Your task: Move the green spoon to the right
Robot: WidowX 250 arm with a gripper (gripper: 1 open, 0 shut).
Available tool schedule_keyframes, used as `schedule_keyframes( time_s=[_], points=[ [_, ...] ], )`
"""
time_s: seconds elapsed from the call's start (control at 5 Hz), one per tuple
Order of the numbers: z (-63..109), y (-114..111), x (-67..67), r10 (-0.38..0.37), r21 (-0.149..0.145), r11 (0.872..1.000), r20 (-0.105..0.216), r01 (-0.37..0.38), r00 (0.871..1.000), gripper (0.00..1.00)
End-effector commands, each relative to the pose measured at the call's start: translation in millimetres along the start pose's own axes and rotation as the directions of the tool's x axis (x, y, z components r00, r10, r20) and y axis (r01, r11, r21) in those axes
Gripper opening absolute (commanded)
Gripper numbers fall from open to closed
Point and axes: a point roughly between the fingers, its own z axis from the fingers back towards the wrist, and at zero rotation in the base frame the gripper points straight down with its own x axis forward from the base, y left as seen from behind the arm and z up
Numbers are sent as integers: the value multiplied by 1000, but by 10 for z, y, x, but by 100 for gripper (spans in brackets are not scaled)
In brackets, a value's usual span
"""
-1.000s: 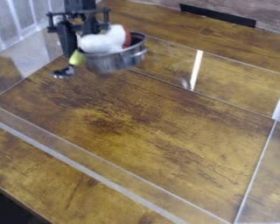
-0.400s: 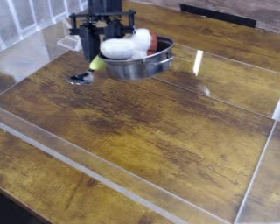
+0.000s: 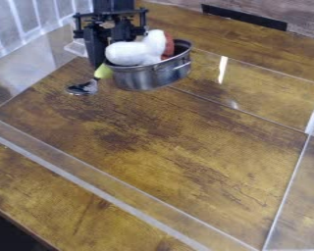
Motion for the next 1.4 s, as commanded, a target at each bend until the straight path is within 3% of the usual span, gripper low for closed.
schedule_keyframes(
  time_s=[0.0,0.4,0.6,0.8,1.2],
  points=[
    [206,-254,-235,-33,8,999,93,32,995,0],
    [221,-432,-356,18,-4,1000,113,-18,993,0],
    [77,-444,-418,69,-18,998,136,-68,988,0],
    [87,-436,-483,110,-29,994,165,-106,980,0],
    [33,-497,-450,200,-63,979,198,-191,960,0]
  ],
)
